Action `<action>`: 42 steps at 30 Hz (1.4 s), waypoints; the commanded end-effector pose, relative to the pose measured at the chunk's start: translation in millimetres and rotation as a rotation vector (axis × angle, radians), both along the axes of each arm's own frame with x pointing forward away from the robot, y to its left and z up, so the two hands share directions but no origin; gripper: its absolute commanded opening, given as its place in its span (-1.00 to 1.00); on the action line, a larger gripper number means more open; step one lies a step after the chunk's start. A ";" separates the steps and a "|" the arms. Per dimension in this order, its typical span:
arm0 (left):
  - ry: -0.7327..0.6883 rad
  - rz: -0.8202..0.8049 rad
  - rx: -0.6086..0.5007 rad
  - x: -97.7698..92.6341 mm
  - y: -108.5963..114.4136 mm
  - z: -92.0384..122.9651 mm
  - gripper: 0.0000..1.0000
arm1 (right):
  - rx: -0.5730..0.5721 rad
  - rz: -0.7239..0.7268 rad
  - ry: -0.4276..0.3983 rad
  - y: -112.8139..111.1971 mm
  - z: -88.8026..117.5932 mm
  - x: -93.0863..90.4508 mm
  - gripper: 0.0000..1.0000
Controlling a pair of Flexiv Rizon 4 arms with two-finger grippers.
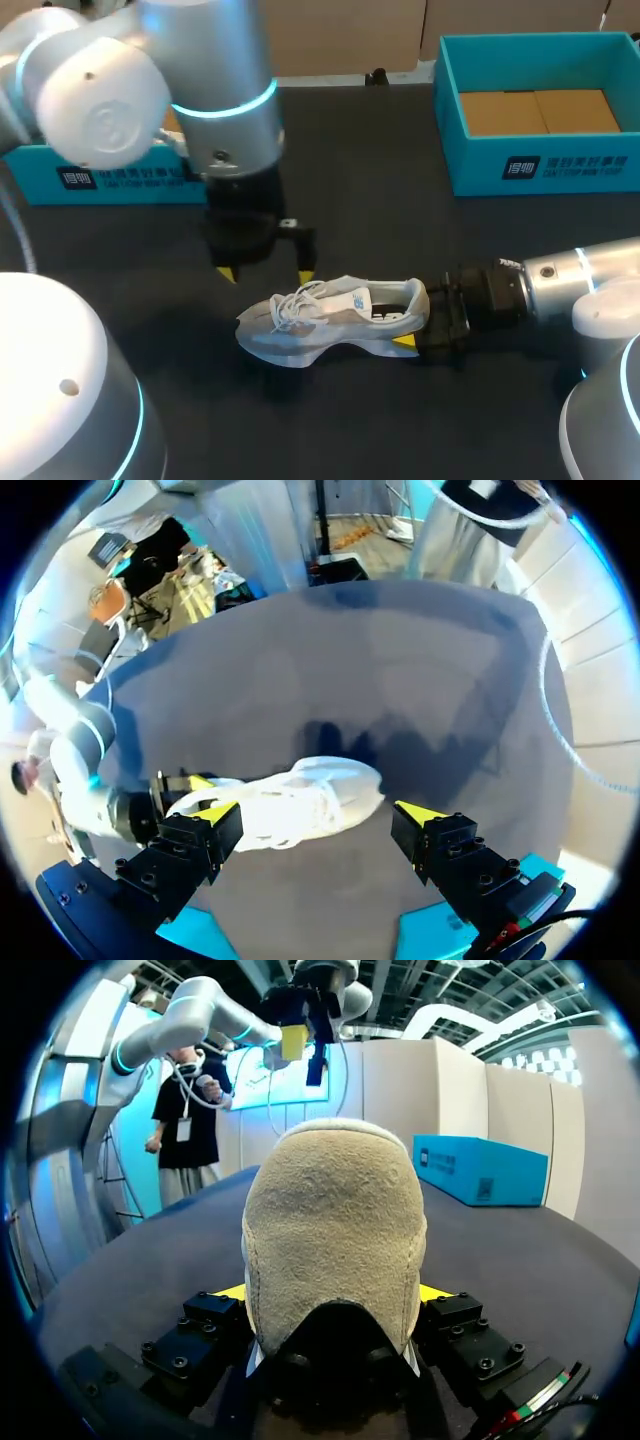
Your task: Take the shoe out of the shoebox, open the shoe tongue, remove and reinsert the insole, then place the shoe into the shoebox
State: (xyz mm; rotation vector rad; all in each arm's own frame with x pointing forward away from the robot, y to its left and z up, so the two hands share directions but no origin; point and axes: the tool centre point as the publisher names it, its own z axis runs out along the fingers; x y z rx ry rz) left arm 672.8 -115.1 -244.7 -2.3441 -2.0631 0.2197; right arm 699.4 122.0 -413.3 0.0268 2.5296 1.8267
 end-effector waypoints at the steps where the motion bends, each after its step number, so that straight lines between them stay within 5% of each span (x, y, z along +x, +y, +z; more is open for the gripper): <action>1: 0.025 0.016 0.085 11.1 -48.3 -4.7 1.00 | -0.002 -0.001 -0.001 1.6 -2.2 0.0 -1.00; 9: 0.025 0.016 0.085 11.1 -48.3 -4.7 1.00 | -0.002 -0.001 -0.001 1.6 -2.2 0.0 -1.00; 19: 0.008 0.060 0.206 26.7 -90.3 -53.5 1.00 | -0.002 -0.001 -0.001 1.6 -2.2 0.0 -1.00; 28: 0.033 0.103 0.192 35.3 -90.0 -58.4 1.00 | -0.002 -0.001 -0.001 1.6 -2.2 0.0 -1.00; 32: 0.075 0.314 0.135 41.5 -80.5 -50.1 1.00 | -0.002 -0.001 -0.001 1.6 -2.2 0.0 -1.00; 37: 0.108 0.766 0.022 51.6 -67.4 -32.4 1.00 | -0.002 -0.001 -0.001 1.6 -2.2 0.0 -1.00; 42: 0.120 0.800 -0.015 58.3 -66.6 -29.3 1.00 | -0.002 -0.001 -0.001 1.6 -2.2 0.0 -1.00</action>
